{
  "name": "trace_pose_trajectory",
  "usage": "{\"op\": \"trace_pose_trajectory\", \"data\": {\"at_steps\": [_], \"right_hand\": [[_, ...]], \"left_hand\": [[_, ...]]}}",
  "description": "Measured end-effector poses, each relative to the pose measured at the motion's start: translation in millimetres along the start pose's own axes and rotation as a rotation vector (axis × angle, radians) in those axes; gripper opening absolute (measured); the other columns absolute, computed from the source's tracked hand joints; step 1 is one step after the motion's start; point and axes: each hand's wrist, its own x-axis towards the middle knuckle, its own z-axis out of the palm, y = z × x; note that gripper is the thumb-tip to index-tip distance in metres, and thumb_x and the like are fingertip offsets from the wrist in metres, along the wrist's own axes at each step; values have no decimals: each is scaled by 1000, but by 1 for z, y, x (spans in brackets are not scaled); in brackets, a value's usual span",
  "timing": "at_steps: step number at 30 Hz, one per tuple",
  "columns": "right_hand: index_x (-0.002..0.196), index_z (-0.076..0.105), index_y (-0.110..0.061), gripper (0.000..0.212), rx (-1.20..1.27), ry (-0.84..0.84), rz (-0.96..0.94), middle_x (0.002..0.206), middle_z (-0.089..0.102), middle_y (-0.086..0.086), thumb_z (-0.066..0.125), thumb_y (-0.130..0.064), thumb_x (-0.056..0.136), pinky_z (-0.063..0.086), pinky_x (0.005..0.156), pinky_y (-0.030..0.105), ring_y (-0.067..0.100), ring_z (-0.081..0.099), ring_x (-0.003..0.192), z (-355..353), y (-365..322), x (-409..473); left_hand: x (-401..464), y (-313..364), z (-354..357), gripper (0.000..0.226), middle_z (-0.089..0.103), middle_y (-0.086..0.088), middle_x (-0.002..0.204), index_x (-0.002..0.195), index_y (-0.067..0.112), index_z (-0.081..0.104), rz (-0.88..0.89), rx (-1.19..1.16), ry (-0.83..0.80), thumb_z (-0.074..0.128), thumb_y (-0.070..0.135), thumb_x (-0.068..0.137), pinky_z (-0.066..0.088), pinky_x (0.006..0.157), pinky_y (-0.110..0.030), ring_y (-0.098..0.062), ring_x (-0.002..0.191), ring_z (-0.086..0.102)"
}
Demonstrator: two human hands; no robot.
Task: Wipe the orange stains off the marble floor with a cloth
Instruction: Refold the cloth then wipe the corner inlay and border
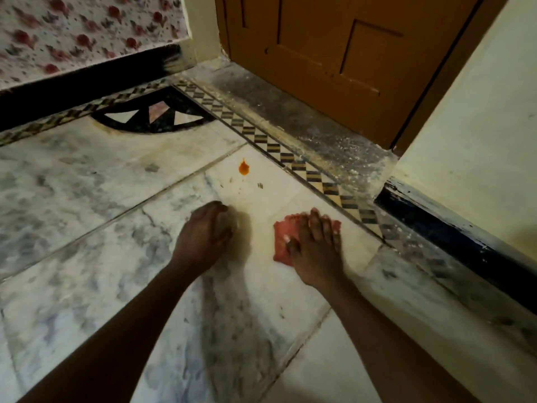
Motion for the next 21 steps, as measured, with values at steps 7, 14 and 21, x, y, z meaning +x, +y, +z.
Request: {"op": "trace_pose_trajectory", "data": {"at_steps": [7, 14, 21], "right_hand": [[169, 11, -31, 83, -117, 113, 38, 178, 6, 12, 27, -73, 99, -2, 129, 62, 44, 1, 162, 20, -85, 105], [165, 17, -50, 79, -191, 121, -41, 177, 20, 6, 32, -79, 93, 20, 128, 59, 40, 20, 160, 11, -32, 59], [165, 10, -50, 77, -169, 92, -72, 179, 6, 6, 29, -78, 96, 7, 128, 64, 44, 5, 162, 28, -143, 171]], "left_hand": [[44, -86, -10, 79, 29, -7, 175, 165, 15, 35, -212, 237, 119, 33, 60, 100, 23, 128, -49, -28, 163, 25], [49, -90, -6, 71, 26, -2, 176, 164, 17, 37, -271, 215, 180, 34, 55, 105, 22, 130, -49, -24, 162, 27], [51, -95, -2, 68, 23, -3, 177, 163, 18, 41, -284, 266, 199, 35, 52, 105, 18, 132, -50, -22, 163, 24]]}}
